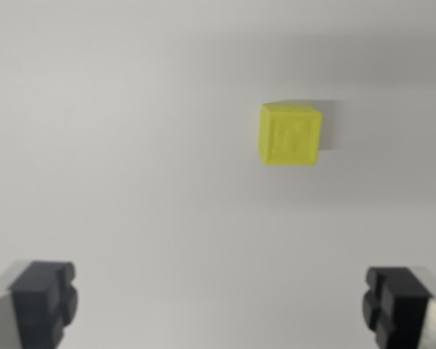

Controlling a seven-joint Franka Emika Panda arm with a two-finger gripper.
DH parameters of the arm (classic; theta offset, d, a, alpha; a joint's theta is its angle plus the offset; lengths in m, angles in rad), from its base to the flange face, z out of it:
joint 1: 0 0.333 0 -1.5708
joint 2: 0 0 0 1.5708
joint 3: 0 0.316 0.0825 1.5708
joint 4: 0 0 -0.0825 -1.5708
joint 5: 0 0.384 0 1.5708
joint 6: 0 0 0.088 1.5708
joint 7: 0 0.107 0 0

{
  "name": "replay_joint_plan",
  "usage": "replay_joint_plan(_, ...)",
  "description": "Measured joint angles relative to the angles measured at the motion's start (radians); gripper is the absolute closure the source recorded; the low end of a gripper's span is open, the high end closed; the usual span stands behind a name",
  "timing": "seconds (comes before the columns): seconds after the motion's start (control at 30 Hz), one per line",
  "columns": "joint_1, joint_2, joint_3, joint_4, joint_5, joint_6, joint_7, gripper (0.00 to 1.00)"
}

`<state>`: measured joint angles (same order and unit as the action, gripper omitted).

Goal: Pick yellow cube

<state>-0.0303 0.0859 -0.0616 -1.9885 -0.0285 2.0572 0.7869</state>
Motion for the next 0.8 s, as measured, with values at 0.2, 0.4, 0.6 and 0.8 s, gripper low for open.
replay_joint_plan(0.2,-0.002,0.000,0.000,-0.003,0.000,0.003,-0.003,0.00)
replay_joint_plan(0.4,-0.009,0.010,0.000,-0.023,0.001,0.035,-0.013,0.00)
replay_joint_plan(0.6,-0.017,0.024,0.000,-0.046,0.003,0.072,-0.024,0.00)
replay_joint_plan(0.8,-0.025,0.040,0.000,-0.066,0.006,0.110,-0.035,0.00)
